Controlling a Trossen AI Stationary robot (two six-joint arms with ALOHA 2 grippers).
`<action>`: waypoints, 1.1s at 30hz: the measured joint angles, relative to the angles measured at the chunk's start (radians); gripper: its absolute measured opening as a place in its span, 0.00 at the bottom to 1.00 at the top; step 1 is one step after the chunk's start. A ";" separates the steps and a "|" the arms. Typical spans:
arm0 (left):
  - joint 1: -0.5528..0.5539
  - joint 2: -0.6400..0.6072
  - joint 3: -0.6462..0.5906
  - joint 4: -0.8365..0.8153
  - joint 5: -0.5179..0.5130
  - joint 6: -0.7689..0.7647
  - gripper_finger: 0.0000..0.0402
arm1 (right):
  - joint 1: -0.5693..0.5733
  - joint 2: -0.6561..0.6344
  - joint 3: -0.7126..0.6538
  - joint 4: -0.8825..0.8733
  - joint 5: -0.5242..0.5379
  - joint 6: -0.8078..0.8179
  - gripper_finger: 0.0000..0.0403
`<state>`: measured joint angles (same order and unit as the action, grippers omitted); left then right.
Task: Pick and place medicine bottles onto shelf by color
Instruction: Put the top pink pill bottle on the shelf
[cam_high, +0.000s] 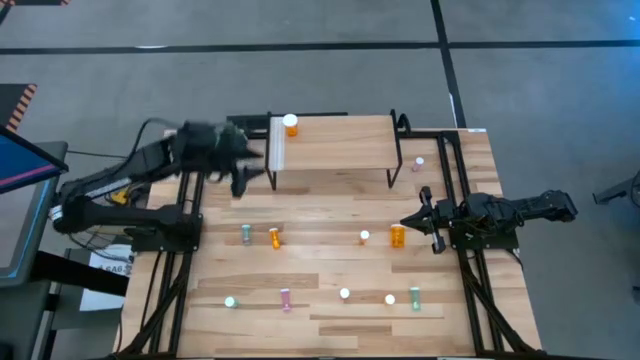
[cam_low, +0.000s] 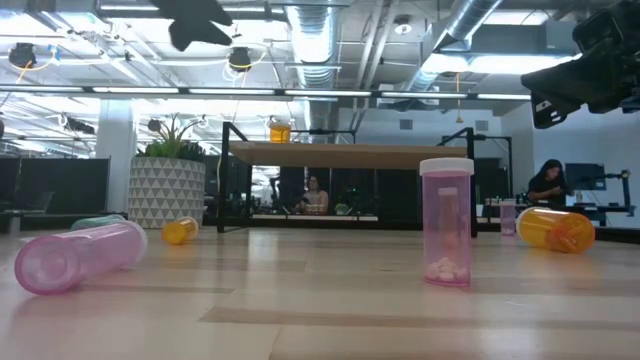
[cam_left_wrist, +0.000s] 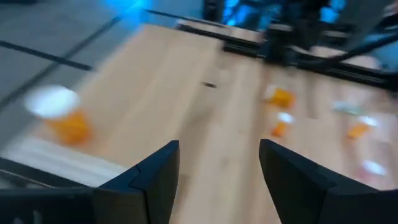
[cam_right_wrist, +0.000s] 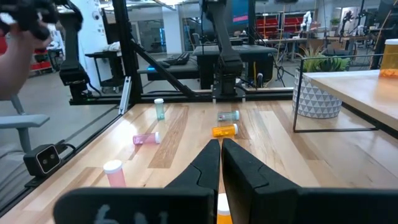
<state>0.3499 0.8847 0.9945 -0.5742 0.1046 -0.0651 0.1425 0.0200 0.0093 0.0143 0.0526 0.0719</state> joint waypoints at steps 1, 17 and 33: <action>-0.039 -0.035 -0.044 0.019 -0.016 -0.030 0.51 | 0.000 0.000 0.000 0.000 0.000 0.000 0.11; -0.372 -0.212 -0.280 0.215 -0.199 -0.083 0.51 | 0.000 0.000 0.000 0.000 0.000 0.000 0.11; -0.377 -0.141 -0.281 0.311 -0.179 -0.001 0.51 | -0.005 0.000 0.000 0.026 0.002 0.000 0.11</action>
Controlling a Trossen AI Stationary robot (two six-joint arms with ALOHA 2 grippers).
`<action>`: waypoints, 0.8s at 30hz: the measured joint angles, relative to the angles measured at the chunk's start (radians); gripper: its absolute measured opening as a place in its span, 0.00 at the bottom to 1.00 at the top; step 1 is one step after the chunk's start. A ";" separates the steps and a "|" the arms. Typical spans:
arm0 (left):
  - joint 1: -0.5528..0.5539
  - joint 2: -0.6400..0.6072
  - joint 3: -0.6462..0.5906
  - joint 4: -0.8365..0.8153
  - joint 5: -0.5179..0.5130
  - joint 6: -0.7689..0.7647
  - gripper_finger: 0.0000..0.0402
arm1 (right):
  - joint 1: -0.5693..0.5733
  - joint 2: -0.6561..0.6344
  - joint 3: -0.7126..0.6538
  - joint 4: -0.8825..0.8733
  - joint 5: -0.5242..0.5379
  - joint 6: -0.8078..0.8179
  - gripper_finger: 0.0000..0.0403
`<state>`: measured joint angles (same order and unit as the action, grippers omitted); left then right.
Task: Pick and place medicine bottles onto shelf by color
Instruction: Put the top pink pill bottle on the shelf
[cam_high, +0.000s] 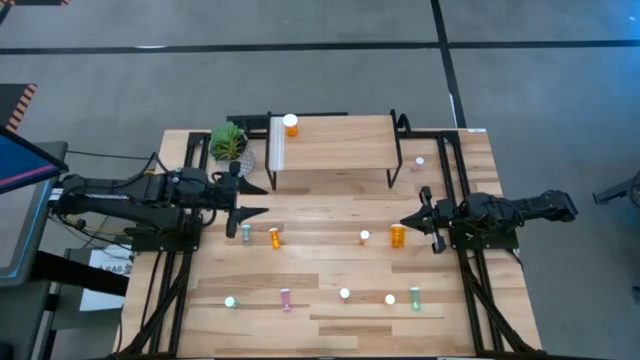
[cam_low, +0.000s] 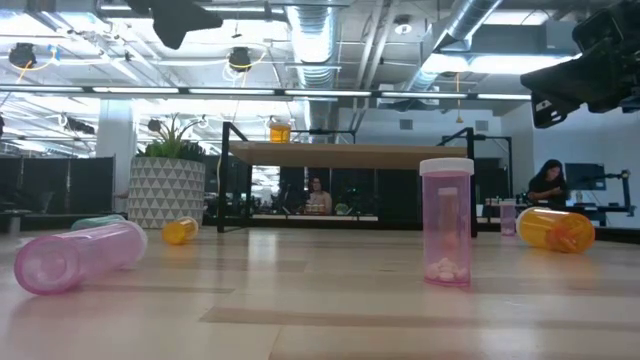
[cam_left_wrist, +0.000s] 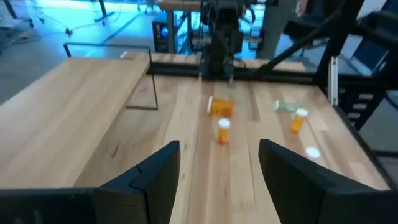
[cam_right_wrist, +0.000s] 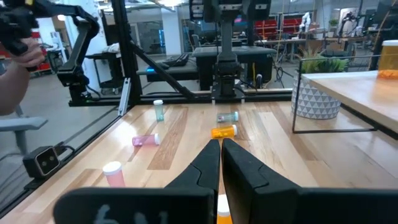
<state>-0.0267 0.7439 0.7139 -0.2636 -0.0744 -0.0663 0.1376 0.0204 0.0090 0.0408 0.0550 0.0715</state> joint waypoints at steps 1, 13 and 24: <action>0.000 0.007 0.000 0.011 0.011 0.016 0.51 | -0.005 0.000 0.000 0.008 0.002 0.000 0.11; 0.000 0.031 -0.047 0.246 0.072 0.111 0.51 | -0.008 -0.001 0.000 0.067 0.007 0.010 0.11; 0.000 0.037 -0.259 0.645 0.184 -0.017 0.51 | -0.010 -0.001 0.047 0.111 0.239 0.078 0.11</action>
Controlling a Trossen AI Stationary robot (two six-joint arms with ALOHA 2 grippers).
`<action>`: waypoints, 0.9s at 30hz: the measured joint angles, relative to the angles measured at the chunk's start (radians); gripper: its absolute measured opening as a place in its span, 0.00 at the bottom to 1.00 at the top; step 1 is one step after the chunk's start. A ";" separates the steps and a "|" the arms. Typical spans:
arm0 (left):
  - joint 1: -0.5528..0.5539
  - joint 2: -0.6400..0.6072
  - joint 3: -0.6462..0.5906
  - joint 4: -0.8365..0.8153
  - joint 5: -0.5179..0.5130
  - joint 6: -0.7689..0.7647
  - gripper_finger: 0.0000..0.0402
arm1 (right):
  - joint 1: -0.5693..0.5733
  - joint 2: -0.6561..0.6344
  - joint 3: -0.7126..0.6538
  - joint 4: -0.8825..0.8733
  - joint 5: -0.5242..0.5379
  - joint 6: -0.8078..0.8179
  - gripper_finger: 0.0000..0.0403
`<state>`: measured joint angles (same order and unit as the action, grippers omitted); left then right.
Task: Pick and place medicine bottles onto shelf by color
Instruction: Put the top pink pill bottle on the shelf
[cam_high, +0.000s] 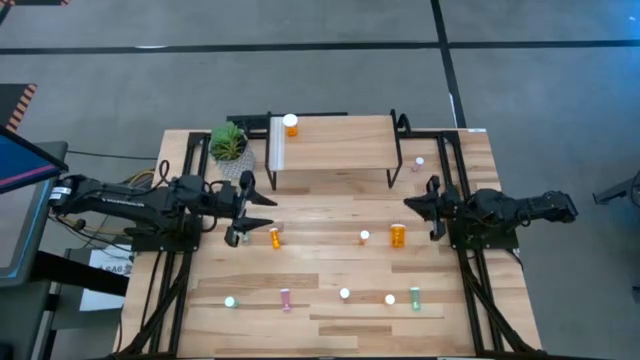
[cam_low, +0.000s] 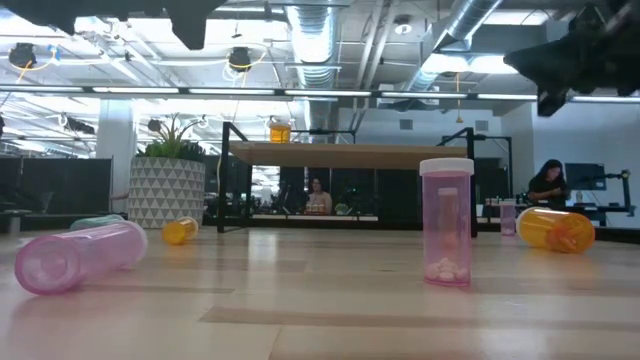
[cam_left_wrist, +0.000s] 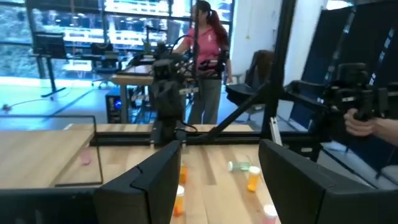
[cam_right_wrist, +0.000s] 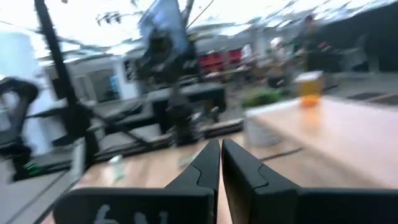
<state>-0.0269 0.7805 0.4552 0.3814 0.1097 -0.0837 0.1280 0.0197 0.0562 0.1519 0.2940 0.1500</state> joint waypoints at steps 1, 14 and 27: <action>0.000 0.000 -0.001 -0.004 -0.012 -0.006 0.51 | 0.000 0.000 0.024 -0.020 0.034 -0.019 0.11; 0.000 0.007 -0.001 -0.005 -0.132 0.081 0.51 | 0.000 0.002 0.276 -0.572 0.602 0.161 0.16; 0.036 0.007 -0.001 -0.002 -0.253 0.127 0.51 | -0.196 0.202 0.285 -0.642 0.651 0.281 0.47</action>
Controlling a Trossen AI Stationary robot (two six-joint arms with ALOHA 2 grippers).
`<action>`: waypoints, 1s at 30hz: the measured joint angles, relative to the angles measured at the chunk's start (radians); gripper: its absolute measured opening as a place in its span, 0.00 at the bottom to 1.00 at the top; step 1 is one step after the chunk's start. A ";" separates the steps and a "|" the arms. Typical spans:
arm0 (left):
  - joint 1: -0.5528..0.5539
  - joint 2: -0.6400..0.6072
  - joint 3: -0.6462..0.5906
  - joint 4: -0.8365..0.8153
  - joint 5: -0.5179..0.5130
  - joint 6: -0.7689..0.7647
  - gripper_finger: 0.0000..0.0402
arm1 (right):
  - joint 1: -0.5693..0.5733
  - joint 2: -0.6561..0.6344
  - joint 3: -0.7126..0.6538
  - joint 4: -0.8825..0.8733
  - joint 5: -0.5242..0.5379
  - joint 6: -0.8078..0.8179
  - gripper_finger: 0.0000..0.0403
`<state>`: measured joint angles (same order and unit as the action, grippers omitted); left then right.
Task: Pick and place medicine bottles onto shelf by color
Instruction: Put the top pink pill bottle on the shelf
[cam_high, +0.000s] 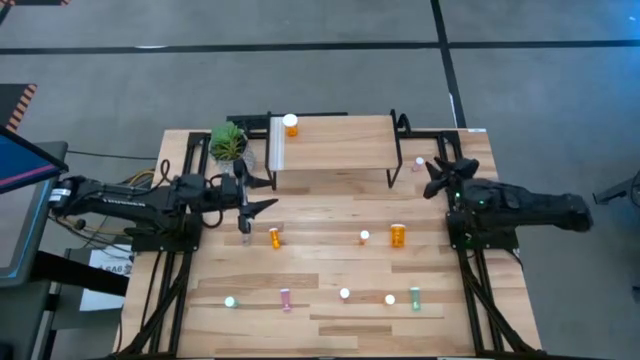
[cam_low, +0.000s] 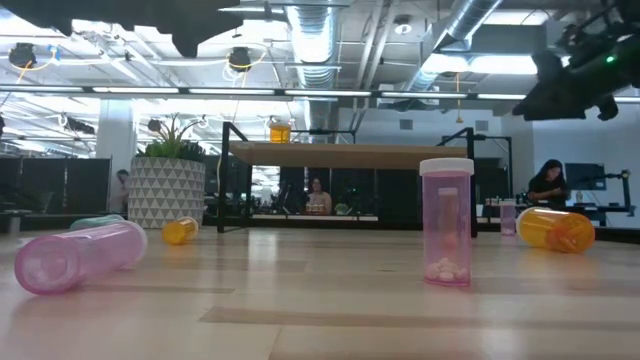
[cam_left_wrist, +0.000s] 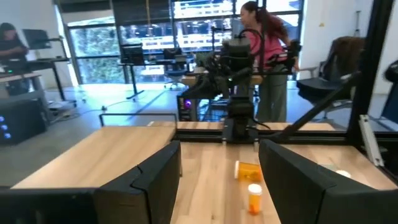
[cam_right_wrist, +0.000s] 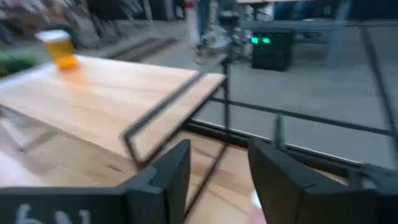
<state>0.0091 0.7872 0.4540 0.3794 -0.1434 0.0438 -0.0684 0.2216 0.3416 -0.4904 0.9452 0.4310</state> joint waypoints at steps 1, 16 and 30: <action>0.005 0.000 0.000 0.000 0.000 -0.004 0.51 | -0.028 0.026 0.012 0.002 -0.003 -0.002 0.48; 0.025 0.000 0.000 -0.008 0.005 -0.020 0.51 | -0.564 0.295 0.059 0.023 -0.526 -0.073 0.52; 0.026 0.000 0.000 -0.024 0.005 -0.019 0.51 | -0.858 0.421 -0.102 0.326 -0.794 -0.142 0.52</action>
<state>0.0349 0.7872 0.4541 0.3550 -0.1383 0.0250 -0.9269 0.6421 0.2400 -0.1648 0.1512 0.2894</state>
